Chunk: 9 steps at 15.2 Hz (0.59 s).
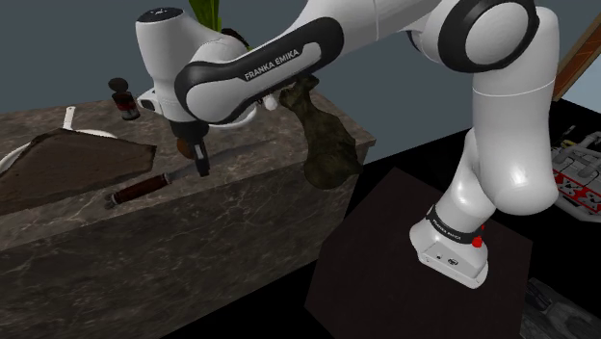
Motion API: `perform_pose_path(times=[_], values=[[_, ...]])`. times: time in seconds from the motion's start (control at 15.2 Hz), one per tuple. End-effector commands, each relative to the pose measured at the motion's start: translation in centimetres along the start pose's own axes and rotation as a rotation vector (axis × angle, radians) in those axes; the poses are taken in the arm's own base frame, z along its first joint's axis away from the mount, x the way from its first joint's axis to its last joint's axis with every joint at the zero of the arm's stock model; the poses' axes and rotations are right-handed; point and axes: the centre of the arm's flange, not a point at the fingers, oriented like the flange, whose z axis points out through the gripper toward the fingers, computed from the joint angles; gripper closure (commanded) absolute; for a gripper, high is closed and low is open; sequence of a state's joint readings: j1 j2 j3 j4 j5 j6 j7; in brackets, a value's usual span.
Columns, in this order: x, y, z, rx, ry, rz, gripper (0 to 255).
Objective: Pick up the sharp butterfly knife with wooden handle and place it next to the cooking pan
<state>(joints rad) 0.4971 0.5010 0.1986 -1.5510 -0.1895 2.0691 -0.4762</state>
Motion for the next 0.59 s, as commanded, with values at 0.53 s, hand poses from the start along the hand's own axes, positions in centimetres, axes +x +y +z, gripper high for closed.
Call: perform_pose_path(times=[0.53], values=[[0.0, -0.2, 2.8, 0.000, 0.000, 0.000, 255]])
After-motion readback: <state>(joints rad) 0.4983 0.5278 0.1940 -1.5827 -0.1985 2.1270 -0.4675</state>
